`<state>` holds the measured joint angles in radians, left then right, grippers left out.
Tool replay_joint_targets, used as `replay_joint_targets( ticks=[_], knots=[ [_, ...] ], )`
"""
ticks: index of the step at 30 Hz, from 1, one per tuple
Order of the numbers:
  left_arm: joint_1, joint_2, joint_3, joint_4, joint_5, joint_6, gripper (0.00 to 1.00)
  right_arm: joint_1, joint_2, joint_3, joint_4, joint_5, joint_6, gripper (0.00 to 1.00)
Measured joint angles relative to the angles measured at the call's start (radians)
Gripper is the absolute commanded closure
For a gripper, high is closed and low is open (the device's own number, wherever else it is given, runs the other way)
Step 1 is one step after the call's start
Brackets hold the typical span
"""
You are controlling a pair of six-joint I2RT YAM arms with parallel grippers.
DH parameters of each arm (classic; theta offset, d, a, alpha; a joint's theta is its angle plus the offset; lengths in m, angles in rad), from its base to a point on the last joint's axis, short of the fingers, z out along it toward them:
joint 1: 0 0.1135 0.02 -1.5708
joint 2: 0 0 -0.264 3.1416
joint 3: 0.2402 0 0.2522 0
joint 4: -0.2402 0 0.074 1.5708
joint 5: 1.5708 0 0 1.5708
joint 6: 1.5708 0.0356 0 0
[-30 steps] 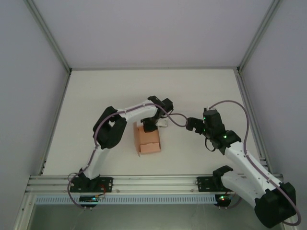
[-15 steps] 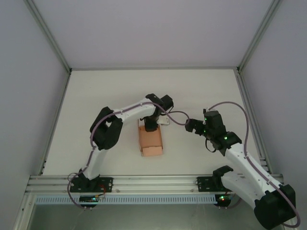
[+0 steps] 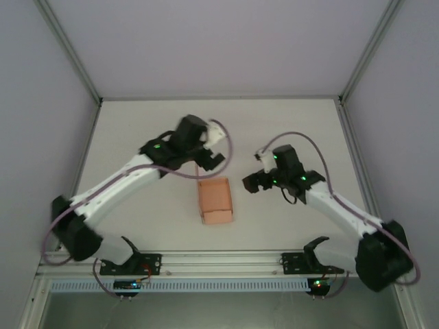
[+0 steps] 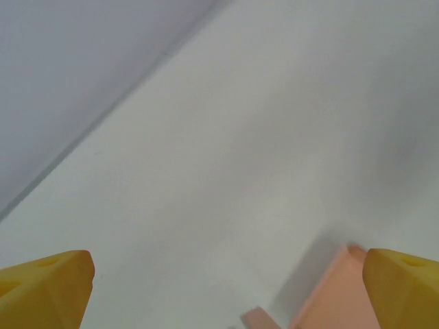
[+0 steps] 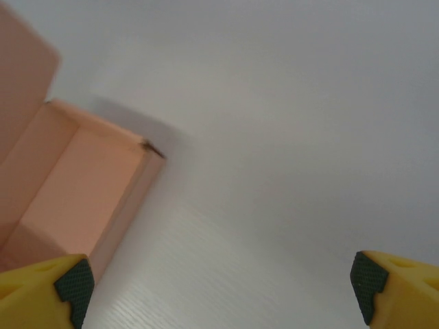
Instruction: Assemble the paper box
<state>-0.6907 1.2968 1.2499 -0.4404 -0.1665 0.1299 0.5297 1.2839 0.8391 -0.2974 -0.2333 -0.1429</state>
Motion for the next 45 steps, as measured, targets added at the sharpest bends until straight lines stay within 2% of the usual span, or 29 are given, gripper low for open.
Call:
replay_joint_targets(
  ticks=[3, 5, 7, 9, 12, 16, 20, 22, 27, 29, 33, 36, 41, 42, 44, 45],
  knots=[
    [0.177, -0.180, -0.204, 0.083, -0.011, -0.214, 0.01, 0.068, 0.191, 0.182, -0.068, -0.043, -0.231, 0.12],
    [0.269, -0.268, -0.328, 0.099, -0.021, -0.327, 0.00, 0.101, 0.316, 0.301, -0.119, -0.060, -0.359, 0.24],
    [0.336, -0.332, -0.438, 0.097, -0.020, -0.423, 0.00, 0.127, 0.457, 0.438, -0.195, -0.079, -0.467, 0.34],
    [0.378, -0.377, -0.521, 0.091, -0.018, -0.496, 0.01, 0.139, 0.584, 0.554, -0.260, -0.091, -0.544, 0.38],
    [0.406, -0.412, -0.576, 0.074, -0.011, -0.562, 0.01, 0.140, 0.720, 0.666, -0.340, -0.099, -0.618, 0.43],
    [0.416, -0.415, -0.584, 0.078, -0.001, -0.600, 0.01, 0.140, 0.818, 0.734, -0.417, -0.104, -0.661, 0.46],
    [0.421, -0.378, -0.584, 0.079, 0.019, -0.615, 0.01, 0.151, 0.857, 0.768, -0.425, -0.100, -0.653, 0.61],
    [0.421, -0.355, -0.584, 0.078, 0.026, -0.618, 0.00, 0.161, 0.859, 0.769, -0.409, -0.095, -0.642, 0.76],
    [0.422, -0.334, -0.583, 0.077, 0.040, -0.617, 0.00, 0.178, 0.861, 0.750, -0.339, -0.078, -0.561, 0.90],
    [0.422, -0.335, -0.583, 0.077, 0.040, -0.617, 0.01, 0.176, 0.847, 0.722, -0.290, -0.063, -0.512, 0.92],
    [0.422, -0.339, -0.583, 0.074, 0.039, -0.617, 0.01, 0.175, 0.784, 0.618, -0.164, 0.056, -0.364, 0.97],
    [0.422, -0.345, -0.581, 0.060, 0.024, -0.618, 0.00, 0.176, 0.728, 0.535, -0.105, 0.221, -0.156, 0.97],
    [0.423, -0.334, -0.577, 0.052, 0.032, -0.621, 0.02, 0.179, 0.601, 0.360, -0.097, 0.518, 0.301, 1.00],
    [0.423, -0.321, -0.577, 0.057, 0.052, -0.623, 0.04, 0.182, 0.579, 0.331, -0.101, 0.555, 0.376, 1.00],
    [0.424, -0.282, -0.578, 0.088, 0.120, -0.637, 0.18, 0.196, 0.545, 0.284, -0.116, 0.623, 0.521, 1.00],
    [0.425, -0.259, -0.583, 0.117, 0.167, -0.646, 0.21, 0.205, 0.537, 0.274, -0.130, 0.648, 0.578, 1.00]
  ],
)
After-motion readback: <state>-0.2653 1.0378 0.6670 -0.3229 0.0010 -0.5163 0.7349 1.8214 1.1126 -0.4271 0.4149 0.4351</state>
